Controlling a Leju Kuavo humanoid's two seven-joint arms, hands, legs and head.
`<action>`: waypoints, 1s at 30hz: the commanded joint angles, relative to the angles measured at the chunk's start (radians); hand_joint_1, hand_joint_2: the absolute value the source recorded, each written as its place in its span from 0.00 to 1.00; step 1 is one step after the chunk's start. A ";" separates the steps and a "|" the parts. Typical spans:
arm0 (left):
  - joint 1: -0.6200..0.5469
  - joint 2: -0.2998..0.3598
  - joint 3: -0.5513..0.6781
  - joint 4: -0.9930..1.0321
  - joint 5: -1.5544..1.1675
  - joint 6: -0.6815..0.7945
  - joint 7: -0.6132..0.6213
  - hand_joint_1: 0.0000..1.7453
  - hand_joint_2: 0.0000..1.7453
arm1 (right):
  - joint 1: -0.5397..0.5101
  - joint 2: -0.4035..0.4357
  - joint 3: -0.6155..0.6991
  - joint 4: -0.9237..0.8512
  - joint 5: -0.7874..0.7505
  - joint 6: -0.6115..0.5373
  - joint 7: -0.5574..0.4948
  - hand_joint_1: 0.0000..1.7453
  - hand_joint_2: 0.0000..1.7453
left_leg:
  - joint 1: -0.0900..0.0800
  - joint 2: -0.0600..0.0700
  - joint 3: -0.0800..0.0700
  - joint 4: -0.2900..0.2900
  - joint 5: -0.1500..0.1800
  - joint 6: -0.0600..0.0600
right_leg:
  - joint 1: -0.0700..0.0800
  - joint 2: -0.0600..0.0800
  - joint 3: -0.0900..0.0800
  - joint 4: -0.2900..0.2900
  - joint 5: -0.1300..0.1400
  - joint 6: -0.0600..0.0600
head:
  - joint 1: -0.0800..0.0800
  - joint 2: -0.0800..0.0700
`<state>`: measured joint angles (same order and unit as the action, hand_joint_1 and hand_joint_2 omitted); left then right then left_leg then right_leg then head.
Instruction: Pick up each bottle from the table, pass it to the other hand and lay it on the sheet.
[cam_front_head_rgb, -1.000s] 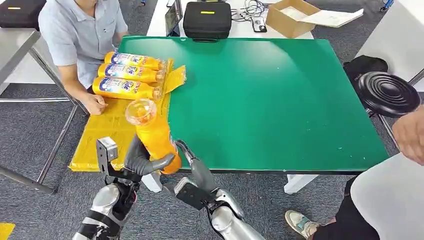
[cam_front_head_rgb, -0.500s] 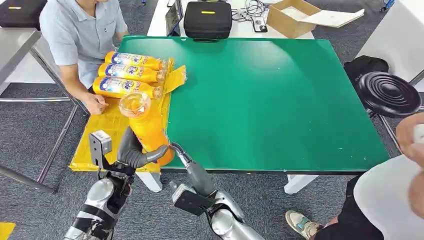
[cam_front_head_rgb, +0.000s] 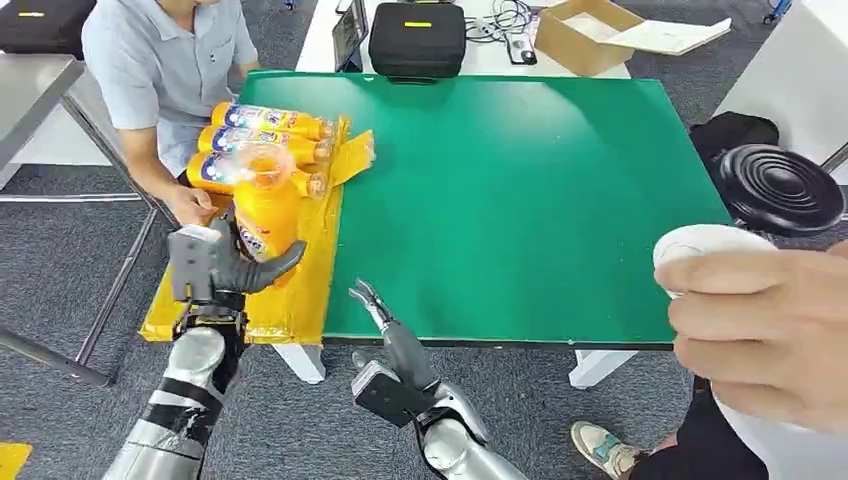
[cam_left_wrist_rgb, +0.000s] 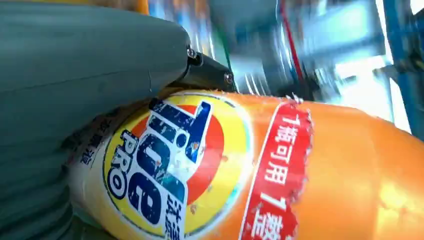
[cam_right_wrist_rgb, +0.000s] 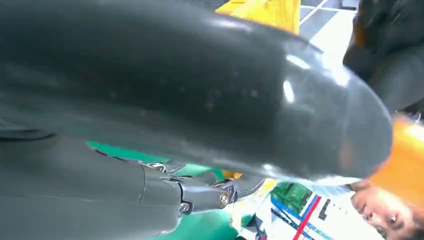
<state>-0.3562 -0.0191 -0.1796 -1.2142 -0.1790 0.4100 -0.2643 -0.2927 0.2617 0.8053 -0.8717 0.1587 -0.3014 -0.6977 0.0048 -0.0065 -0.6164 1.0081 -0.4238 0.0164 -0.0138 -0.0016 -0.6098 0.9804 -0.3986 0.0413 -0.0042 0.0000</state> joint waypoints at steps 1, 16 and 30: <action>-0.353 0.041 -0.061 0.648 -0.476 0.226 -0.036 1.00 1.00 | -0.038 0.019 0.087 0.096 -0.013 0.027 0.000 0.00 0.00 | 0.001 -0.001 0.005 -0.001 0.000 -0.001 | 0.001 -0.002 0.005 0.000 -0.001 -0.002 | -0.001 0.000; -0.459 0.044 -0.123 0.857 -1.129 0.197 0.227 1.00 1.00 | -0.039 0.029 0.135 0.097 -0.028 0.036 0.000 0.00 0.00 | 0.001 0.002 0.006 0.001 -0.001 -0.002 | 0.001 0.000 0.006 0.002 -0.002 -0.002 | -0.001 0.000; -0.502 0.031 -0.118 0.944 -1.133 -0.245 0.295 1.00 1.00 | -0.044 0.038 0.160 0.118 -0.024 0.081 0.000 0.00 0.00 | 0.000 0.003 0.003 0.000 0.000 -0.001 | 0.001 0.001 0.003 0.002 -0.001 -0.001 | 0.000 0.000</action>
<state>-0.7908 0.0111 -0.2827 -0.4078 -1.3462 0.2699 0.0412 -0.3070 0.2995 0.9186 -0.8186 0.1362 -0.2323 -0.6977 0.0049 -0.0041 -0.6167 1.0082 -0.4228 0.0156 -0.0137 -0.0010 -0.6106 0.9822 -0.3981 0.0413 -0.0046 0.0000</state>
